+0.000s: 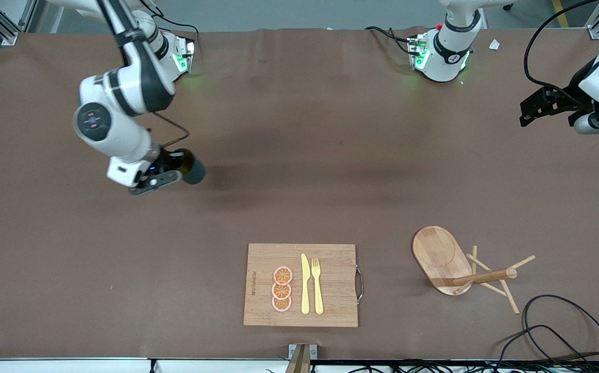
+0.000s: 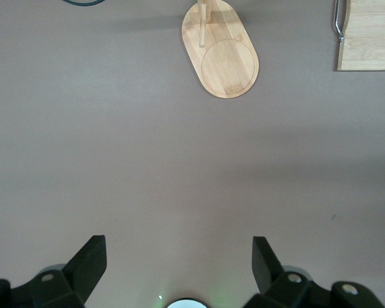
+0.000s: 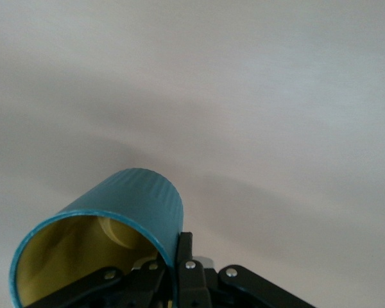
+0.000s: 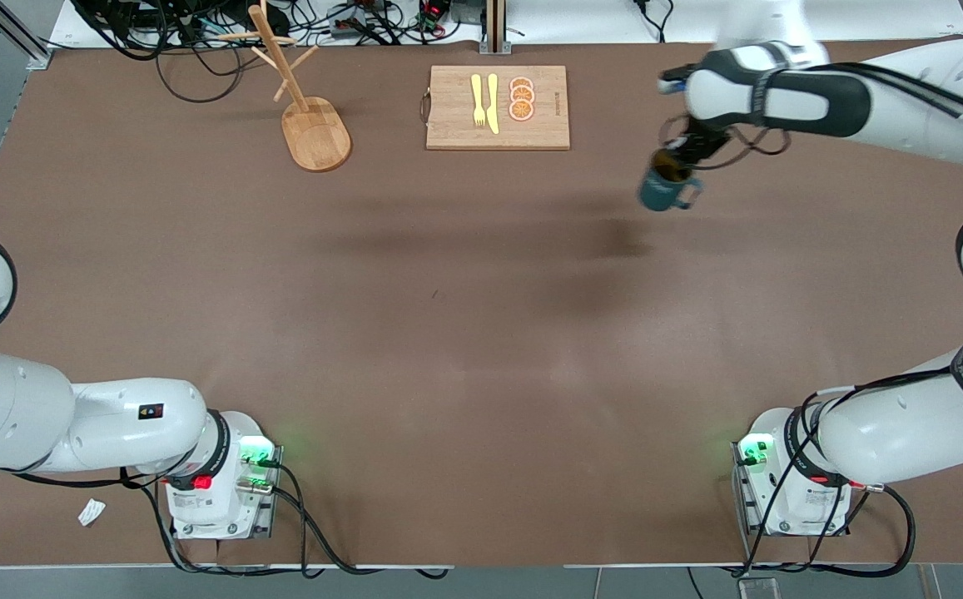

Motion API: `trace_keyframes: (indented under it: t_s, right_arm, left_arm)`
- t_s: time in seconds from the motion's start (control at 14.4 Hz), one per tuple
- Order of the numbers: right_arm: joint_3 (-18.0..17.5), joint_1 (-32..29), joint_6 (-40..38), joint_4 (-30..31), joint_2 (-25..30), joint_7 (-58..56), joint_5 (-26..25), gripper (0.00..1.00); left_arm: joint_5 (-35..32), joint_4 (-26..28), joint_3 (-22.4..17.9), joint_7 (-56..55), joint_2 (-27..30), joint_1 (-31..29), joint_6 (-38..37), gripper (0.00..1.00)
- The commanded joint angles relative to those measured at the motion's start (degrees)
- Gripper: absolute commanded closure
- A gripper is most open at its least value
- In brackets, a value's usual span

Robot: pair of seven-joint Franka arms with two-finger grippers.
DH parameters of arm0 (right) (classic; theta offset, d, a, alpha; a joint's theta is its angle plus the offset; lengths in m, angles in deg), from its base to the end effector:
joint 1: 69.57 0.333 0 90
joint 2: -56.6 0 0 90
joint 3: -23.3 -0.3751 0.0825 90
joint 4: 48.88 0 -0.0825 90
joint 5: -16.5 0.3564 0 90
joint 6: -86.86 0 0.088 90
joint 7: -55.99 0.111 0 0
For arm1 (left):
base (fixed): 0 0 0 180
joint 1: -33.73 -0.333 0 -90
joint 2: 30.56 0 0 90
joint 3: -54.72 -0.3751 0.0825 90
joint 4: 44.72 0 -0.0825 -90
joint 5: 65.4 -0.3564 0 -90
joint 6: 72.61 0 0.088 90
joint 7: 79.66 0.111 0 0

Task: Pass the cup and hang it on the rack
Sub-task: 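Carry the teal mug with the right gripper toward the table middle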

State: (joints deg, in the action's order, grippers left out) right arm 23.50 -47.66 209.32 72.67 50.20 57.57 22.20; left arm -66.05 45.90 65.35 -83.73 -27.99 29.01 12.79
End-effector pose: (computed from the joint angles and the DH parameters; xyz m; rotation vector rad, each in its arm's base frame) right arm 0.4932 0.2014 0.4237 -3.0439 -0.4505 0.1696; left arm 0.4992 -0.0532 0.6907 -3.1168 0.0485 0.0704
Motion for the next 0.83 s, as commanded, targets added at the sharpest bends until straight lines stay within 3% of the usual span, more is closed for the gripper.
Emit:
trace_keyframes:
  t_s: [0.0, 0.42, 0.76]
  right_arm:
    - [0.8, 7.7, -0.9, -4.5, -2.1, 13.6, 1.9, 1.00]
    - [0.9, 18.9, -0.6, -16.3, -13.3, 33.6, 1.9, 1.00]
    - [0.9, 23.6, -0.6, -26.2, -23.6, 36.3, 1.8, 0.99]
  left_arm:
    - [-0.1, -1.1, 0.1, 0.2, -0.5, 0.0, 0.0, 0.00]
    - [-0.1, -1.1, 0.1, 0.2, -0.5, 0.0, 0.0, 0.00]
    - [-0.1, -1.1, 0.1, 0.2, -0.6, 0.0, 0.0, 0.00]
